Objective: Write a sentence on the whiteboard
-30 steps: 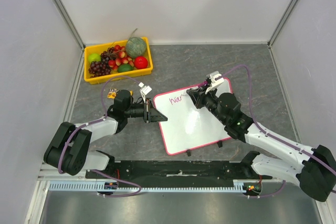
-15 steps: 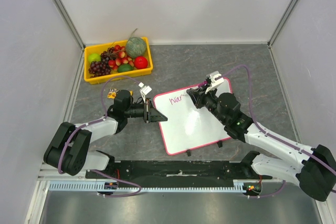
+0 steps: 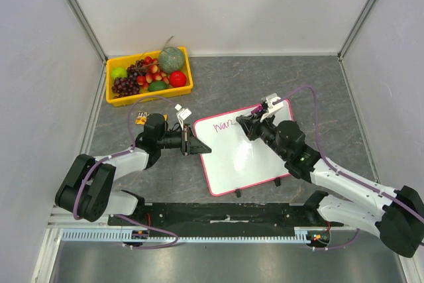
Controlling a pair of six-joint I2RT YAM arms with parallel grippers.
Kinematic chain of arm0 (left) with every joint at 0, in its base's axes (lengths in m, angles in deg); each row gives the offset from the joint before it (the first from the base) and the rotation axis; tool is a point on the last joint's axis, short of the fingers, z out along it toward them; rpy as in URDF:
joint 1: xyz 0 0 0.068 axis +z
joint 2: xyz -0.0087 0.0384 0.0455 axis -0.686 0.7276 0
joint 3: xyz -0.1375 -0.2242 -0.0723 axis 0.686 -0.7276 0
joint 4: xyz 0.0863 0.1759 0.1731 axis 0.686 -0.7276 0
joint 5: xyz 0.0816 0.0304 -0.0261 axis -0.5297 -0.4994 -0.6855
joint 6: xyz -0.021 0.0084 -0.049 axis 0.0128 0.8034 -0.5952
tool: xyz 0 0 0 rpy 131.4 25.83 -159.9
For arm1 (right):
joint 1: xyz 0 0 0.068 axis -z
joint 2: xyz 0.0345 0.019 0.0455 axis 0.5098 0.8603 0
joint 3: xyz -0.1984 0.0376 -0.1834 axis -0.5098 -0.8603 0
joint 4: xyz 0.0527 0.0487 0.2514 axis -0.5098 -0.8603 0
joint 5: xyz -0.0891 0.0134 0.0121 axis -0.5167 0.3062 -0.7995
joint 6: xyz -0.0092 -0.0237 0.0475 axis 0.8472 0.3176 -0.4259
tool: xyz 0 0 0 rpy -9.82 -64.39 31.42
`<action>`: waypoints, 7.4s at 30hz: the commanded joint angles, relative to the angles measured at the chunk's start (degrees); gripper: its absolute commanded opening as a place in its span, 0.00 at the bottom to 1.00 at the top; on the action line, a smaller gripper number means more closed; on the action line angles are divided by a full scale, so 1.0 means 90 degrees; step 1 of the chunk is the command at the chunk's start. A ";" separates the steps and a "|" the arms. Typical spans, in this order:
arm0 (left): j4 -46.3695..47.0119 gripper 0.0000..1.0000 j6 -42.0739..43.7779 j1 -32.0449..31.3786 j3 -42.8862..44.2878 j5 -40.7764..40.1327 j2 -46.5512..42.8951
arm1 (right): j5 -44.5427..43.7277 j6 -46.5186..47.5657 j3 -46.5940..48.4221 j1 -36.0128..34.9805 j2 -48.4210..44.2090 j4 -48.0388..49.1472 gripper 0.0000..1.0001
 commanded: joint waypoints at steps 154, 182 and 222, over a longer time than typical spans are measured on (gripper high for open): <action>-0.0205 0.02 0.1297 -0.0090 -0.0226 -0.0395 -0.0014 | 0.1583 -0.0133 0.0489 0.1162 -0.0661 -0.0477 0.00; -0.0205 0.02 0.1306 -0.0110 -0.0216 -0.0395 0.0005 | 0.1437 -0.0202 0.0294 0.1162 -0.0104 -0.0193 0.00; -0.0215 0.02 0.1306 -0.0119 -0.0207 -0.0395 0.0005 | 0.1076 -0.0279 0.0518 0.1172 -0.0300 -0.0165 0.00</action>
